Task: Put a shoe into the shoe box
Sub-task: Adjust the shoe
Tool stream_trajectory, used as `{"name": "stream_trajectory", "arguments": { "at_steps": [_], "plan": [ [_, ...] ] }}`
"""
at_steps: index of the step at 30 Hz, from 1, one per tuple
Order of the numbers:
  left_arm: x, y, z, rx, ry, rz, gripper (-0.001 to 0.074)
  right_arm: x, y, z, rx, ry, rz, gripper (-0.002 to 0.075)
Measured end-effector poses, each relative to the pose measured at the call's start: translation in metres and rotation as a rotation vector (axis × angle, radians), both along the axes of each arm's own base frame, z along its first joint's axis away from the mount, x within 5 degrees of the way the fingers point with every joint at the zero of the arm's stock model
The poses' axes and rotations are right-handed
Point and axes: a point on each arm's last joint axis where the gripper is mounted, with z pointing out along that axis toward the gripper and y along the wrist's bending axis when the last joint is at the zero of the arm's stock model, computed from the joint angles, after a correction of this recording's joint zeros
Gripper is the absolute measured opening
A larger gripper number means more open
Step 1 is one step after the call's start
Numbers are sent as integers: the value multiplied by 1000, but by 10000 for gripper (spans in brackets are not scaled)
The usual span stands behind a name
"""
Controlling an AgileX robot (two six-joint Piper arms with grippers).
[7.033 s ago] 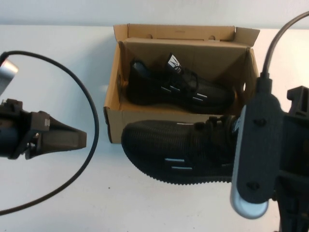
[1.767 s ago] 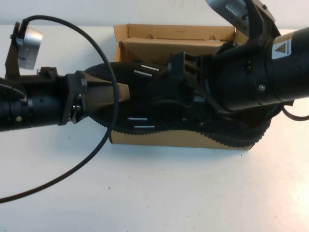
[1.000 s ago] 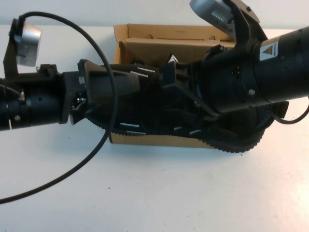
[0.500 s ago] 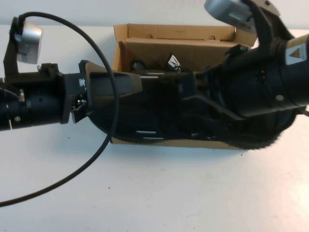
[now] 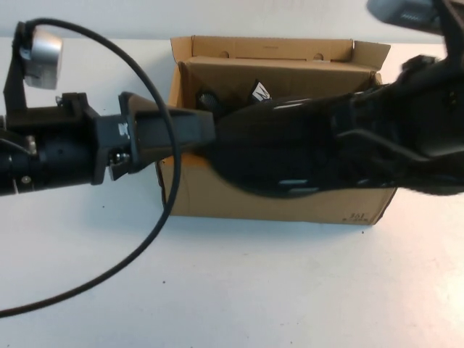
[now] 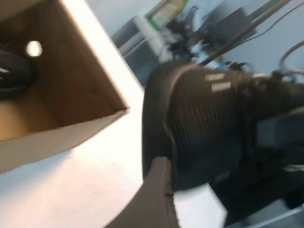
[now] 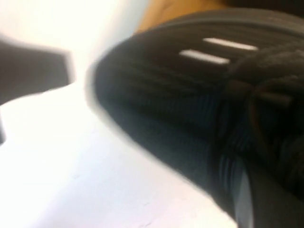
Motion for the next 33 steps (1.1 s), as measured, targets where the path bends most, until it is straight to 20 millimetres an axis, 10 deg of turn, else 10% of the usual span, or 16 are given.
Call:
{"name": "stream_trajectory", "arguments": {
  "at_steps": [9, 15, 18, 33],
  "plan": [
    [11, 10, -16, 245, -92, 106, 643, 15, -28, 3, -3, -37, -29, -3],
    [10, 11, -20, 314, -136, 77, 134, 26, -22, 0, 50, -54, 12, -3],
    [8, 12, -21, 350, -166, 65, 39, 39, -14, -12, 59, -19, 30, -3],
    [-43, 45, 31, 614, -601, 249, -1, 150, -6, -35, 386, 84, 122, -4]
  ]
}}
